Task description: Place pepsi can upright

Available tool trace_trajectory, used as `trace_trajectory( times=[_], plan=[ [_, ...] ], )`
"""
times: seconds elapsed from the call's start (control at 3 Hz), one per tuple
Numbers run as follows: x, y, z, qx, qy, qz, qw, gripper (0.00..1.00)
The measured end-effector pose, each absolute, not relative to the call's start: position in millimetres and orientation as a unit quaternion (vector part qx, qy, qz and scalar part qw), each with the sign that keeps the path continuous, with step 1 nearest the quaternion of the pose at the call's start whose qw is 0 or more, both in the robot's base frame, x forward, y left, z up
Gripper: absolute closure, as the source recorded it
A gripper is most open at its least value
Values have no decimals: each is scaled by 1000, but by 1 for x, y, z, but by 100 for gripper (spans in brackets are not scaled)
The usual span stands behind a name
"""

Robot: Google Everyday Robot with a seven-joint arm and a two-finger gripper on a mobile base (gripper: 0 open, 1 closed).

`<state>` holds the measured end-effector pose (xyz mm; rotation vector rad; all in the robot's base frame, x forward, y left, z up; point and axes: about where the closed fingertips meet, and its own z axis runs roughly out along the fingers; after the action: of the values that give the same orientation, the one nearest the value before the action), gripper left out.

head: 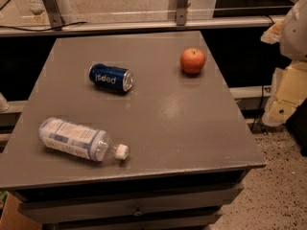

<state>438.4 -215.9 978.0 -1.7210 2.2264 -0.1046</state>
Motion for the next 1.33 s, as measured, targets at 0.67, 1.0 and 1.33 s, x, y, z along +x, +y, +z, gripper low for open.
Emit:
trace_trajectory(
  times=[0.67, 1.0, 1.33],
  plan=[
    [451, -187, 981, -606, 776, -31, 174, 0],
    [473, -141, 982, -608, 772, -15, 184, 0],
    [493, -89, 977, -616, 764, -2, 191, 0]
  ],
)
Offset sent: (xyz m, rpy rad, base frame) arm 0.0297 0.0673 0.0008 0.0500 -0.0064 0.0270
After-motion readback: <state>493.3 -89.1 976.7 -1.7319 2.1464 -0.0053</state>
